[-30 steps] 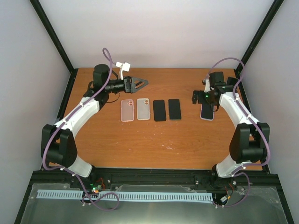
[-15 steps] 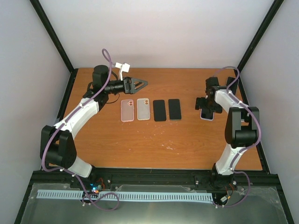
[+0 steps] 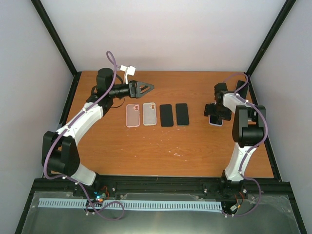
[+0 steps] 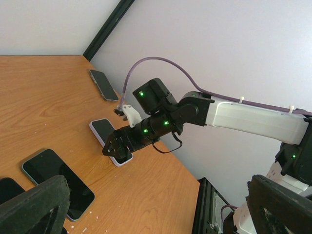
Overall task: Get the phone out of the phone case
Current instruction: Pick up the phone at the center of the board.
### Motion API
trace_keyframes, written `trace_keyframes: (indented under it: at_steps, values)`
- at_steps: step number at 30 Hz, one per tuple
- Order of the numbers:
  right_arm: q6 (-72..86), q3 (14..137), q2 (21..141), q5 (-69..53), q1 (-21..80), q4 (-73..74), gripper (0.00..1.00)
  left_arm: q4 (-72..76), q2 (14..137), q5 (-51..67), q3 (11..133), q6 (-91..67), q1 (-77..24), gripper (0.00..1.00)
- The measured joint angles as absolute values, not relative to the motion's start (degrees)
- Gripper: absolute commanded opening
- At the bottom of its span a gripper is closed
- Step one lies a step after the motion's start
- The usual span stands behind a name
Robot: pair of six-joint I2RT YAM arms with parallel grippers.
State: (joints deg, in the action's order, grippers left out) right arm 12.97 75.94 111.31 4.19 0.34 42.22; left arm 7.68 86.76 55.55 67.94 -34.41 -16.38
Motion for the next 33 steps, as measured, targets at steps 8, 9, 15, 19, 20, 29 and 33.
trace_keyframes:
  at_steps: [8, 9, 15, 19, 20, 29, 33]
  values:
    - [13.2, 76.6, 113.5, 3.8, -0.1, 40.5, 0.97, 7.7, 86.8, 55.5, 67.9, -34.4, -16.3, 1.00]
    - [13.2, 76.6, 113.6, 3.7, -0.2, 40.3, 0.96, 7.7, 86.8, 55.5, 67.9, -34.4, -16.3, 1.00]
    - [13.6, 76.6, 114.0, 3.0, -0.7, 39.0, 0.84, 7.7, 86.8, 55.5, 67.9, -34.7, -16.1, 1.00]
    - [14.1, 76.6, 114.0, 3.4, -0.8, 38.7, 0.77, 7.7, 86.8, 55.1, 67.9, -34.7, -16.1, 1.00]
    - [14.1, 76.6, 114.0, 3.5, -0.8, 38.7, 0.77, 7.6, 86.8, 54.9, 67.9, -34.7, -16.1, 1.00]
    - [14.1, 73.9, 111.0, 3.5, -1.0, 38.1, 0.74, 7.6, 86.8, 53.1, 67.3, -34.7, -16.1, 1.00]
    - [14.4, 72.8, 105.5, 1.5, -1.1, 38.3, 0.75, 7.6, 86.8, 52.4, 66.1, -34.8, -16.1, 1.00]
